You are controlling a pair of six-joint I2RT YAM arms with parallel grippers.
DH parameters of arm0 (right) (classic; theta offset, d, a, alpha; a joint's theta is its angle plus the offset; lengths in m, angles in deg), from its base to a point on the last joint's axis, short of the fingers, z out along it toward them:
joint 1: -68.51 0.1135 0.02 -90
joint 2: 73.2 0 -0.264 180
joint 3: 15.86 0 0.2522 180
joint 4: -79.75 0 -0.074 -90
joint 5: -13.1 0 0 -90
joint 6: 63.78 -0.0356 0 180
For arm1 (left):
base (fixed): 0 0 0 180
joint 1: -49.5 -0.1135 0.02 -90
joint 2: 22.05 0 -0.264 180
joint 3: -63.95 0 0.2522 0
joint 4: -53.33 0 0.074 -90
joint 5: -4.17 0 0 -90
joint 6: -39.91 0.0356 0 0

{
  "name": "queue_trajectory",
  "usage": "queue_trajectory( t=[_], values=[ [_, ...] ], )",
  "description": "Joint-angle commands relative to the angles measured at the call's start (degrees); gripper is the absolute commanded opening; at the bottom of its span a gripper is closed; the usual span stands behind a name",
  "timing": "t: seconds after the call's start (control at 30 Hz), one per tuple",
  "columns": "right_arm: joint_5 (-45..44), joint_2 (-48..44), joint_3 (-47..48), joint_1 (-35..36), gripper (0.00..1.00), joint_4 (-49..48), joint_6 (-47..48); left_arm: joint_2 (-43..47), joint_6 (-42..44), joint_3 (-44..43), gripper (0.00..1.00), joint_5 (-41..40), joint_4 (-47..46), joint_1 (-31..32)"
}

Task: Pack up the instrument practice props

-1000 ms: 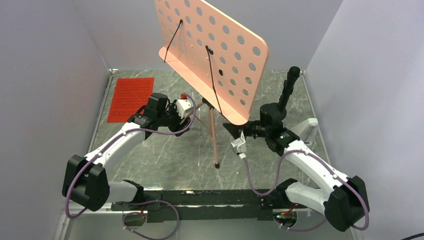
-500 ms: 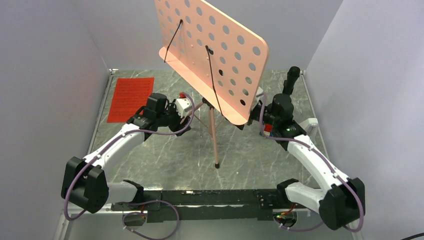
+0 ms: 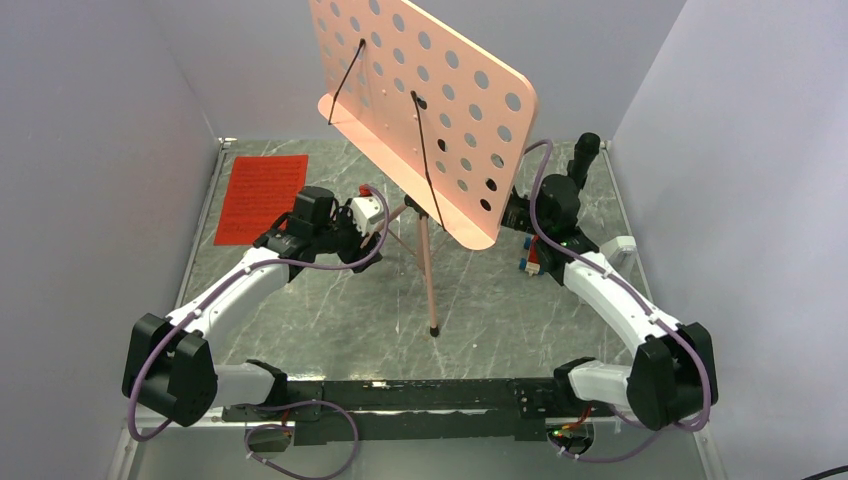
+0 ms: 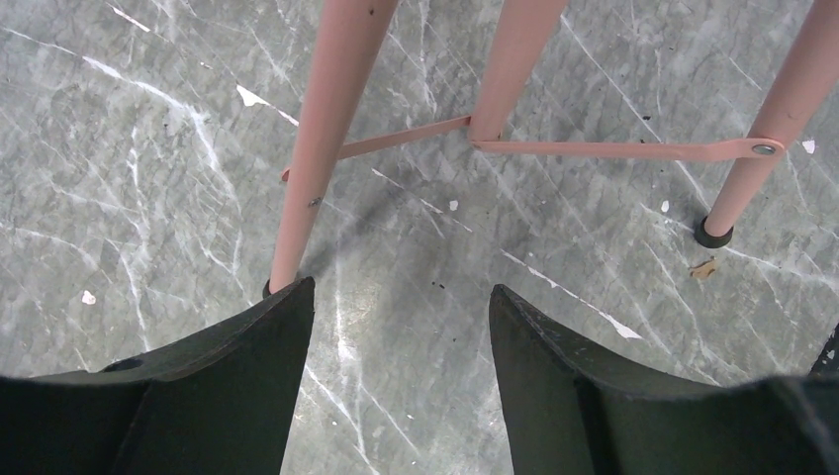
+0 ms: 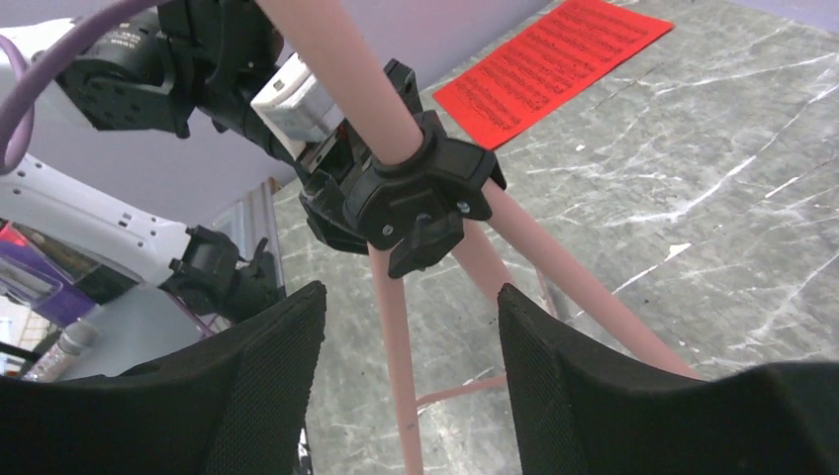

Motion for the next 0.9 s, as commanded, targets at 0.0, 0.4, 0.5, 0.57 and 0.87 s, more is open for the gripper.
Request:
queue_trajectory(
  t=[0.0, 0.4, 0.5, 0.57, 0.87],
  values=[
    [-0.28, 1.66, 3.54, -0.04, 0.62, -4.89, -4.51, 0.89, -1.0, -0.21, 0.7, 1.05, -1.37, 0.17],
    [-0.18, 6.38, 6.62, 0.85, 0.44, -5.29, -1.82, 1.12, -0.98, 0.83, 0.71, 0.92, -2.52, -0.27],
    [1.42, 6.55, 7.34, 1.89, 0.38, -3.36, 3.43, 1.32, -1.02, 1.27, 0.71, 0.93, -2.78, -0.49],
    [1.57, 6.26, 7.72, 2.6, 0.32, -0.96, 8.02, 1.42, -1.2, 1.53, 0.71, 1.13, -2.99, -0.67],
    [-4.66, 2.91, 7.41, 4.51, 0.15, 8.52, 29.58, 1.05, -1.55, 1.8, 0.72, 1.31, -3.77, -1.41]
  ],
)
